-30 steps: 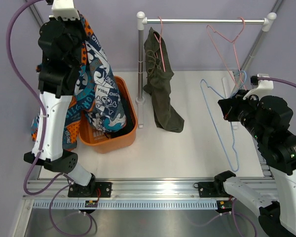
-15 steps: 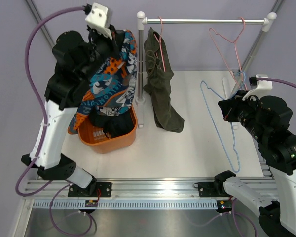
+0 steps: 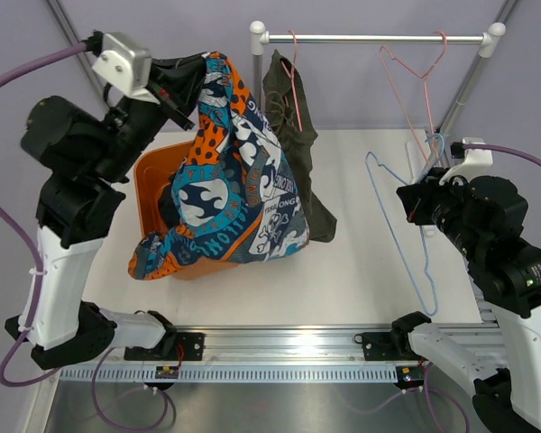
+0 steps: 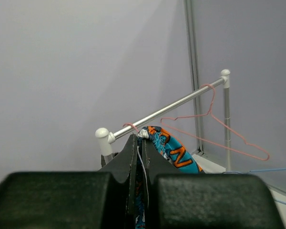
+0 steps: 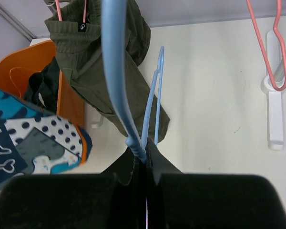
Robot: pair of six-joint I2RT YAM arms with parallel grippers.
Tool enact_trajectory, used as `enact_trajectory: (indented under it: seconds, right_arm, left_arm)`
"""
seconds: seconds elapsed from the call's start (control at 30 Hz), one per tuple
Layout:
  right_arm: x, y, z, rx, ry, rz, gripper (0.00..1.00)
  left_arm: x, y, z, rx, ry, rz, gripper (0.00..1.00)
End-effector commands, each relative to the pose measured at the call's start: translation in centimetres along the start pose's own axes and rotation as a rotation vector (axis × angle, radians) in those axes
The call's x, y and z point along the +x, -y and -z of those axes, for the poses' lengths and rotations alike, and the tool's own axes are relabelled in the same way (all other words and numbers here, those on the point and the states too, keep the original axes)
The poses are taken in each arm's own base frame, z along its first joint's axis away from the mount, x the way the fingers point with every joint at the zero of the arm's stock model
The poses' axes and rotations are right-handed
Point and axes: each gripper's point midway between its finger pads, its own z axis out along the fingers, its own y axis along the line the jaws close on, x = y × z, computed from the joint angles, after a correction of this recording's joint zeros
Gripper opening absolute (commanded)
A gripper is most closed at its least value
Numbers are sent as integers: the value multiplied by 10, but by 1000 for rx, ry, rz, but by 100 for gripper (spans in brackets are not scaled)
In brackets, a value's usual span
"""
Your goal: Remove the shorts from the hanger
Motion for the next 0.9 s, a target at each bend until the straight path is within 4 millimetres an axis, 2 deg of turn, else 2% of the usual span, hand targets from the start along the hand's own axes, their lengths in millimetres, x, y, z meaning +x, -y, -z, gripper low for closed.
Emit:
enact_trajectory:
  seconds: [0.0, 0.03, 0.07, 0.13, 0.17, 0.23, 0.27, 0.3, 0.33, 0.37, 0.4, 0.47, 0.57, 0.63, 0.8, 0.87]
  right_arm:
    - [-9, -4, -1, -19, 37, 12, 0]
    - [-9, -4, 0, -19, 37, 12, 0]
    - [-8, -4, 1, -22, 36, 12, 0]
    - [-7, -4, 1, -21, 33, 11, 0]
    - [-7, -5, 1, -24, 29, 11, 0]
    - [-8, -5, 2, -27, 28, 10, 0]
    - [-8, -6, 3, -29, 29, 9, 0]
    - [-8, -6, 4, -31, 30, 10, 0]
    - [-8, -6, 5, -31, 30, 10, 0]
    - [-8, -5, 6, -30, 32, 11, 0]
    - [-8, -4, 6, -25, 32, 11, 0]
    - [-7, -3, 5, -21, 27, 14, 0]
    - [-6, -4, 4, -22, 27, 11, 0]
    - [-4, -5, 1, -29, 18, 8, 0]
    - [-2, -6, -2, -34, 13, 4, 0]
    - [-1, -6, -2, -33, 10, 4, 0]
  left_arm:
    - [34, -29, -12, -154, -54, -35, 2]
    - [38, -38, -12, -194, -63, -21, 2]
    - [45, -63, -7, -272, -87, -22, 2]
    - [59, -93, -3, -385, -121, 47, 1]
    - [66, -123, 7, -485, -143, 39, 1]
    - [81, -154, 15, -623, -168, 112, 0]
    - [93, -172, 28, -713, -204, 131, 0]
    - [97, -200, 47, -816, -210, 144, 0]
    - [107, -209, 59, -875, -206, 238, 0]
    - [109, -232, 79, -920, -193, 272, 0]
    - [113, -241, 90, -940, -180, 310, 0]
    - [120, -243, 108, -956, -132, 387, 0]
    - [115, -244, 132, -1026, -101, 358, 0]
    - [109, -241, 141, -1046, -80, 341, 0]
    - [111, -233, 147, -1035, -108, 326, 4]
    - [116, -227, 137, -963, -131, 330, 7]
